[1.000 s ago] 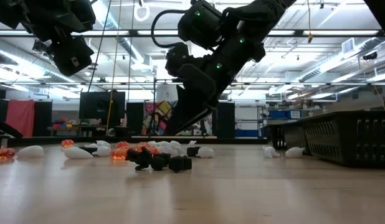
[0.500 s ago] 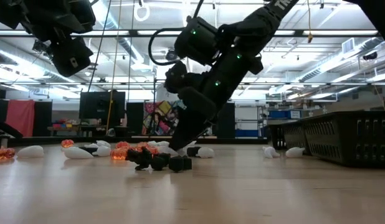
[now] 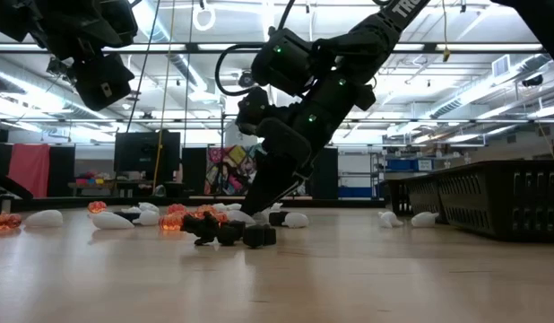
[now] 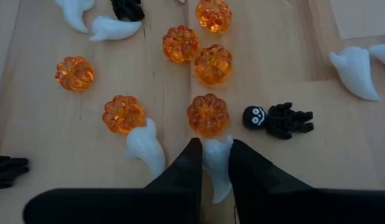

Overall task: Sort Halloween decoration
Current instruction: Put the white ghost toy into the top black bin

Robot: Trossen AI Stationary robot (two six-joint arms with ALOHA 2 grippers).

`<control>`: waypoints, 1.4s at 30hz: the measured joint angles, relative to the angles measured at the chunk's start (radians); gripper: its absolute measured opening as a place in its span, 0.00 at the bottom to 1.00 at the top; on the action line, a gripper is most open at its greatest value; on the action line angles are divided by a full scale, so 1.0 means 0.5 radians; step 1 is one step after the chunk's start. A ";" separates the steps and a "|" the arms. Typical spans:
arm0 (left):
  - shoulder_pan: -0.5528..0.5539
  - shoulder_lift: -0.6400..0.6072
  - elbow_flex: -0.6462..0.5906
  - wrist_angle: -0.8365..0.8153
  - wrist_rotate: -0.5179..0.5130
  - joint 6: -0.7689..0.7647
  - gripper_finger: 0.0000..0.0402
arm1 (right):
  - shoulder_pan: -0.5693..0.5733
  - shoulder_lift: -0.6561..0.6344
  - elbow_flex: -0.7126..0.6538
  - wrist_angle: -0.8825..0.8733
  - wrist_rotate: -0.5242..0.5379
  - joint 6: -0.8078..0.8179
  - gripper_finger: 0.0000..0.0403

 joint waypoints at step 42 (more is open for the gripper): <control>0.000 0.000 0.000 0.006 -0.001 0.042 0.48 | -0.122 -0.384 0.489 -1.697 -0.058 -0.217 0.18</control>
